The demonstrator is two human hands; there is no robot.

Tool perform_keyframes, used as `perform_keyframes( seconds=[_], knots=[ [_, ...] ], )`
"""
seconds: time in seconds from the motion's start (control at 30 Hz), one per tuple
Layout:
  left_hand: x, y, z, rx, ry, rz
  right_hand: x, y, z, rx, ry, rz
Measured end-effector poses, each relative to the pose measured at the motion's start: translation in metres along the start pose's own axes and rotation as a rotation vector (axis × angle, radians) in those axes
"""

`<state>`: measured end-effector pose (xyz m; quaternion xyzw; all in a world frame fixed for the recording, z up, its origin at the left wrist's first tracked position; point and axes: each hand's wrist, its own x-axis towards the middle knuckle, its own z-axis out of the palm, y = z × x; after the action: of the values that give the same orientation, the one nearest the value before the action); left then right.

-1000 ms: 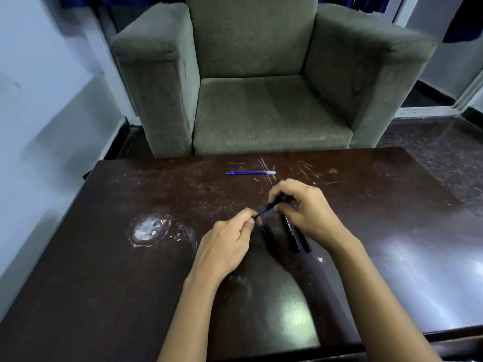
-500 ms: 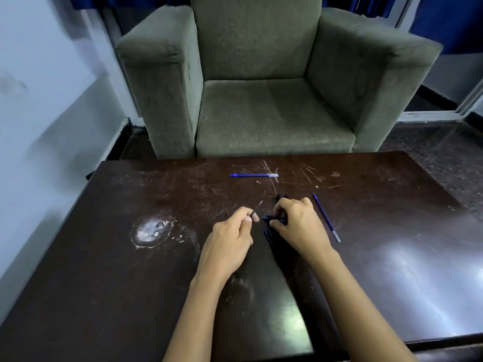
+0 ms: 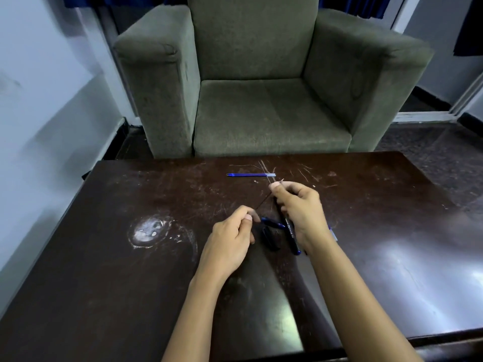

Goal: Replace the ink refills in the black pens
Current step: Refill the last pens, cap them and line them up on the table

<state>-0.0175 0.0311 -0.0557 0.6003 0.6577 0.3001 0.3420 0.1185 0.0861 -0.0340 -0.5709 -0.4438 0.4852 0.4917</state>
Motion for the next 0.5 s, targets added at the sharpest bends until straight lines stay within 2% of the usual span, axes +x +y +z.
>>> perform_keyframes(
  seconds=[0.07, 0.2, 0.37, 0.5],
  knots=[
    [0.000, 0.000, 0.000, 0.001, 0.019, 0.001, 0.002, 0.001, -0.002, 0.027, -0.029, 0.052],
    [-0.001, 0.003, -0.001, -0.028, 0.076, 0.027, -0.005, 0.006, 0.007, -0.010, -0.319, 0.172],
    [-0.001, 0.002, -0.002, -0.028, 0.075, -0.002, -0.013, 0.006, 0.021, 0.065, -0.207, 0.073],
    [-0.002, 0.002, -0.002, -0.002, 0.058, -0.034, -0.009, -0.006, 0.017, 0.169, -0.005, -0.069]
  ],
)
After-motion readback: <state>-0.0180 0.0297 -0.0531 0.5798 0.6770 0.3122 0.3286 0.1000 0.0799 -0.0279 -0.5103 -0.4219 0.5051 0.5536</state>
